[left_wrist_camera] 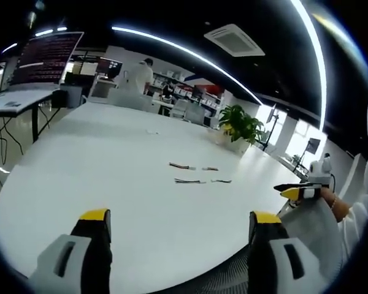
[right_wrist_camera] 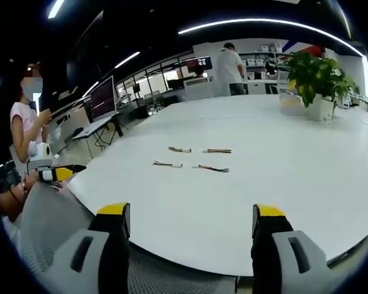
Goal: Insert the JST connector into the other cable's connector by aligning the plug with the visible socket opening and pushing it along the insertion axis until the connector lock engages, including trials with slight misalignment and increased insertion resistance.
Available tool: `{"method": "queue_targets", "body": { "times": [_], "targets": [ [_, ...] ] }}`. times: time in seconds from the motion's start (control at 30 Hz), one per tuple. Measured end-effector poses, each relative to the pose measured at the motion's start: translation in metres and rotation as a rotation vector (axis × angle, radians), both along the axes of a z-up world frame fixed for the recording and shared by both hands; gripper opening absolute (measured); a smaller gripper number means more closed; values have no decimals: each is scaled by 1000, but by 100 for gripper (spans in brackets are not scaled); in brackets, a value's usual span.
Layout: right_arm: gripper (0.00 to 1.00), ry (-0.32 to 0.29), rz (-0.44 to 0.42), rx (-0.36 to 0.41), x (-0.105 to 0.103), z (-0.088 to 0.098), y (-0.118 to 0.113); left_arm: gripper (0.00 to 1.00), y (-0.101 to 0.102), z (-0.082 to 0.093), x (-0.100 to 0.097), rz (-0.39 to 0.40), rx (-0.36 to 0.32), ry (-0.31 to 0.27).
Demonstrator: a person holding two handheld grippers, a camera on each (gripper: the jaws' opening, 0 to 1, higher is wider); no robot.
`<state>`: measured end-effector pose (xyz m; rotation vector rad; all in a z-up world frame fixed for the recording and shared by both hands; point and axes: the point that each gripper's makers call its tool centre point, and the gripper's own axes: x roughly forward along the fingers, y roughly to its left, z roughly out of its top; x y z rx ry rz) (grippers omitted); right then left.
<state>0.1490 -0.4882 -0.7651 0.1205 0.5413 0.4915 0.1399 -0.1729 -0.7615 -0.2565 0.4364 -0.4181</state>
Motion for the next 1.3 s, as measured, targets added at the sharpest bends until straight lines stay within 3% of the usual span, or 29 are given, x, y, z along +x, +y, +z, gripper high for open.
{"method": "queue_targets", "body": {
  "times": [0.17,0.37,0.53,0.7,1.0,1.3],
  "targets": [
    [81,11,16,-1,-2,-1,2,91,-2,4,1,-3,-43,-10],
    [82,27,16,-6,-3,-3,3,91,-3,4,0,-13,-15,-20],
    [83,62,39,-25,-6,-7,4,92,-5,15,1,-8,-95,-51],
    [84,85,64,-48,-7,-10,4,93,-2,20,4,15,-79,-71],
    [81,87,32,-55,7,-10,-14,93,-1,20,14,-4,-49,-60],
    [80,34,35,-32,33,12,-14,92,-4,37,40,-39,-33,-99]
  ]
}}
